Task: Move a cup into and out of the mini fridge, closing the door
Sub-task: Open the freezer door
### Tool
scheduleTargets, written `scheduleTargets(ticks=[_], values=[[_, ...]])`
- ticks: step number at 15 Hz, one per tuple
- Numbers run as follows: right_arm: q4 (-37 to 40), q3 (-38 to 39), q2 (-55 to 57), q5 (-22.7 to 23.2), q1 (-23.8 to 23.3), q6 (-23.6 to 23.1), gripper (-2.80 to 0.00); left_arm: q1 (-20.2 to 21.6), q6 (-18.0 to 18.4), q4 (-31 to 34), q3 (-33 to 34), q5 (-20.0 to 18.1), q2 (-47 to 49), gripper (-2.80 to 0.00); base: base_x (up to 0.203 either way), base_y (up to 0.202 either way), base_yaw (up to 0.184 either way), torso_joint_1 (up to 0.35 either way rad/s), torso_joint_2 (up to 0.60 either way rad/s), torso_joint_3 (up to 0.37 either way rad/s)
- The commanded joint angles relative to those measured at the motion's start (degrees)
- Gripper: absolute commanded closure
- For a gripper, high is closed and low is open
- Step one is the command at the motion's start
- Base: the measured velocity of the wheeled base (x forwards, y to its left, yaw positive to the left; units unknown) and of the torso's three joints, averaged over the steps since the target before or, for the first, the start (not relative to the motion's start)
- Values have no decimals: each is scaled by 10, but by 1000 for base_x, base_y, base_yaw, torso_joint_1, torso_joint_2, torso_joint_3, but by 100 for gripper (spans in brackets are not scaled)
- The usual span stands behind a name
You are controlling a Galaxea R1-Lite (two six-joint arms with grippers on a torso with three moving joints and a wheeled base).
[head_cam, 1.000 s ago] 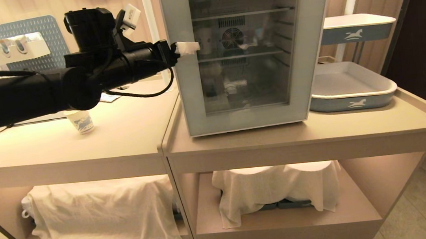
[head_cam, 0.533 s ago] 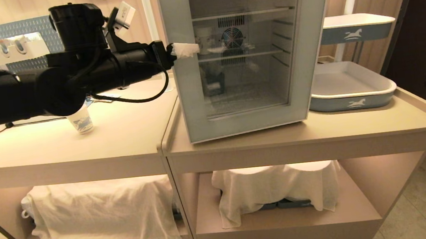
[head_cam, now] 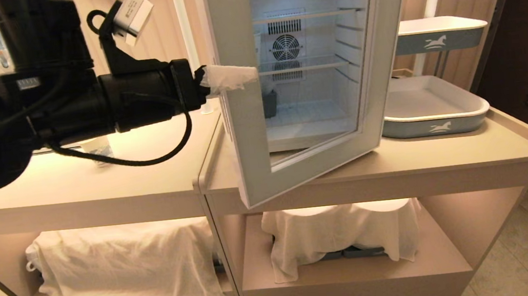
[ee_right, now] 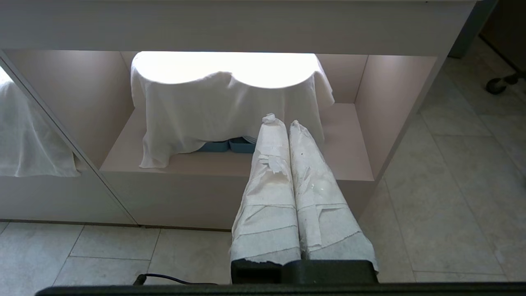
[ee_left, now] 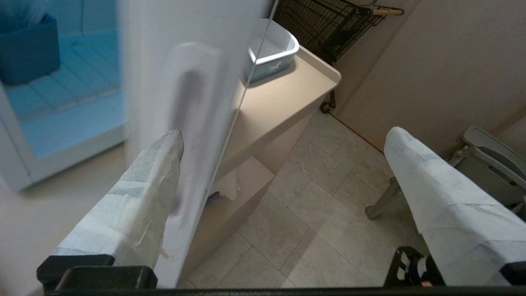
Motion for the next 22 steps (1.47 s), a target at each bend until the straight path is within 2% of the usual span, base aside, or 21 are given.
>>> scheduleTargets(ticks=[1,3,4,6,9,11,12,18,20,22], values=[[1,0,-1,0,0,0,0,1,1,2,63,6,-85,-280,0,0,0,0,0,0],[1,0,0,0,0,0,0,14,2,3,99,12,-120,-280,0,0,0,0,0,0],[1,0,-1,0,0,0,0,29,3,3,111,14,-133,0,0,0,0,0,0,0],[1,0,-1,0,0,0,0,48,14,12,119,21,-142,0,0,0,0,0,0,0],[1,0,-1,0,0,0,0,74,96,66,116,71,-145,0,0,0,0,0,0,0],[1,0,0,0,0,0,0,82,144,111,104,82,-136,0,0,0,0,0,0,0],[1,0,-1,0,0,0,0,82,153,110,99,82,-129,0,0,0,0,0,0,0],[1,0,-1,0,0,0,0,70,161,107,-22,92,-23,0,0,0,0,0,0,0],[1,0,-1,0,0,0,0,54,168,101,-85,138,39,0,0,0,0,0,0,0],[1,0,-1,0,0,0,0,28,178,100,-144,203,99,0,0,0,0,0,0,0]])
